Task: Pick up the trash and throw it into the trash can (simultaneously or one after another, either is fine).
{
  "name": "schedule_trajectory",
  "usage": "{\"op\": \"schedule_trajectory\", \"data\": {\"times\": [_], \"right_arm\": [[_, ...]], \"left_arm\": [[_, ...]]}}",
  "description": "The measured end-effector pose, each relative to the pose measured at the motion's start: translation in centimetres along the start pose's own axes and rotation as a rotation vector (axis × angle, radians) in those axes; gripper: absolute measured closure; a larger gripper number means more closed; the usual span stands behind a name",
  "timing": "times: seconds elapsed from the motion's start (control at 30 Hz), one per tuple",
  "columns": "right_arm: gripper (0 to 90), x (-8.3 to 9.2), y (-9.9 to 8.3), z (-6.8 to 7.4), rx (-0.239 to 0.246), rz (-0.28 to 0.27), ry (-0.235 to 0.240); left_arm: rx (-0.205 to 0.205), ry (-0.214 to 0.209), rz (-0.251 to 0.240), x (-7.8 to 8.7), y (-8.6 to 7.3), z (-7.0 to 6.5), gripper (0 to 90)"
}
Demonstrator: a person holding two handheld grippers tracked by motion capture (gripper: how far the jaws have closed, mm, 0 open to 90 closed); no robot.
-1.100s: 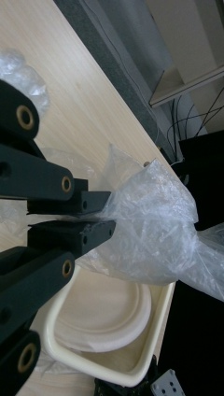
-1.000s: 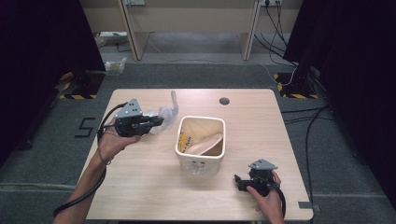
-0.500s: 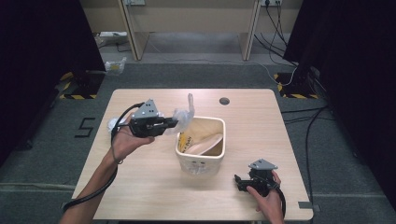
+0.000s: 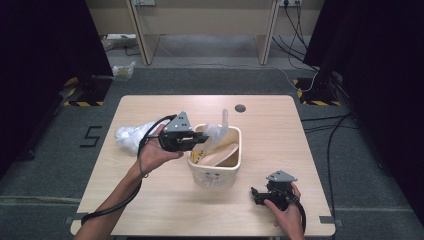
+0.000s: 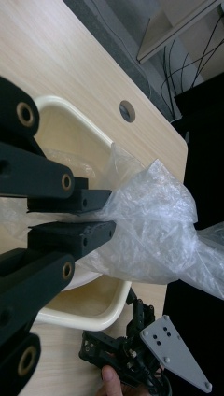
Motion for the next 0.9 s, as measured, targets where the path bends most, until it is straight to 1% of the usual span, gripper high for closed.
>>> {"op": "schedule_trajectory", "data": {"times": [0.2,0.33,0.5,0.57,0.6,0.63,0.67,0.73,0.83,0.9], "right_arm": [[8.0,0.0,0.0,0.0,0.002,-0.001,0.0],[8.1,0.0,0.0,0.0,0.001,0.0,-0.001],[8.1,0.0,0.0,0.0,0.002,0.002,-0.001],[8.2,0.0,0.0,0.0,0.002,0.002,-0.001],[8.2,0.0,0.0,0.0,0.002,0.002,-0.001],[8.2,0.0,0.0,0.0,0.002,0.002,-0.001],[8.2,0.0,0.0,0.0,0.002,0.0,-0.001],[8.2,0.0,0.0,0.0,0.004,0.0,-0.001],[8.2,0.0,0.0,0.0,0.002,0.0,-0.001],[8.2,0.0,0.0,0.0,0.002,0.0,0.0]], "left_arm": [[0.001,-0.018,0.012,-1.2,0.0,-0.4,82.9],[0.014,-0.027,0.023,-2.0,-0.3,-0.4,82.3],[0.038,-0.036,0.056,-3.1,-1.1,-0.1,79.6],[0.047,-0.038,0.067,-3.5,-1.5,0.1,75.3],[0.048,-0.031,0.07,-3.6,-1.7,0.2,70.0],[0.054,-0.026,0.072,-3.7,-1.8,0.3,70.0],[0.067,-0.024,0.069,-3.8,-1.9,0.3,66.4],[0.094,-0.03,0.054,-3.8,-2.0,0.5,62.4],[0.108,-0.019,0.037,-3.4,-1.9,0.7,53.8],[0.112,-0.008,0.029,-3.0,-1.8,0.9,50.7]]}}
Point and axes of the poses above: each handheld gripper's, and its own axes: x roughly backward along the jaws, y roughly out of its top, z roughly to its left, the point moved 1 cm from there along -x, roughly forward along the jaws, and after that the axes turned 6 degrees about -x, right-handed, at the moved point
